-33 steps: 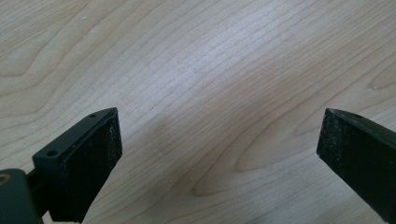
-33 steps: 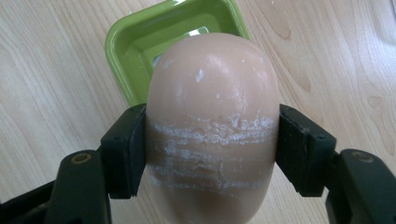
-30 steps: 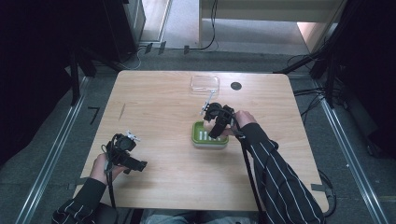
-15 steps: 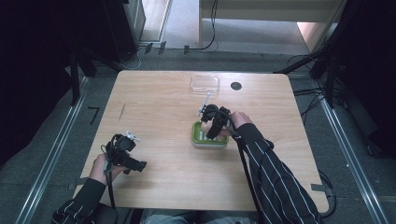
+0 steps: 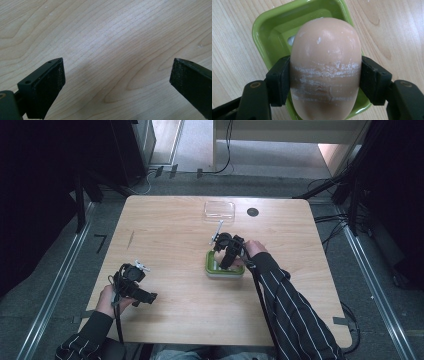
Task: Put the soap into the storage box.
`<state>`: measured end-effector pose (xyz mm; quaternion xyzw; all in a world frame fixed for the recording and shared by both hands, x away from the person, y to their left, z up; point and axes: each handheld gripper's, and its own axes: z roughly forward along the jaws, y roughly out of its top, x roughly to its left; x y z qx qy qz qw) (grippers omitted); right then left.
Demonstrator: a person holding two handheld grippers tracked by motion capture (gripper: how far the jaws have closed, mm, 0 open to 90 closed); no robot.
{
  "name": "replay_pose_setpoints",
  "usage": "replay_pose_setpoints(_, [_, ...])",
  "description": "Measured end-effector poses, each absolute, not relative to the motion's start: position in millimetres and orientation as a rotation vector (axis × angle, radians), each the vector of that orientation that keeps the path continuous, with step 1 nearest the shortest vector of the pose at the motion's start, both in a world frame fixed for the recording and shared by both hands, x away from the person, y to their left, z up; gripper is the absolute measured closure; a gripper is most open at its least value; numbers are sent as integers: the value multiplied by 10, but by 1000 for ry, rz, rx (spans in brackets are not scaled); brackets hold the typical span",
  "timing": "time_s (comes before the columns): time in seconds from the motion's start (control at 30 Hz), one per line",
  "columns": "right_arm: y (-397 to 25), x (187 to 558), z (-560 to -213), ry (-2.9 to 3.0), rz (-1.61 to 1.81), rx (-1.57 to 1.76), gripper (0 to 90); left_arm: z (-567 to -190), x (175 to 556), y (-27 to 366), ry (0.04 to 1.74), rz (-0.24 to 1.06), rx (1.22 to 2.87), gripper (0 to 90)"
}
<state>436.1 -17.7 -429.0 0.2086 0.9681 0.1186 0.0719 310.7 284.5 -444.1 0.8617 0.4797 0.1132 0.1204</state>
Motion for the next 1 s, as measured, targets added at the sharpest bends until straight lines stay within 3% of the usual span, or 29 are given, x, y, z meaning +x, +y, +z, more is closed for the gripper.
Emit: replay_pose_setpoints(1.0, [-148, 4378, -4432, 2932, 346, 612, 332, -4443, 3107, 2840, 1398, 326, 2519, 5])
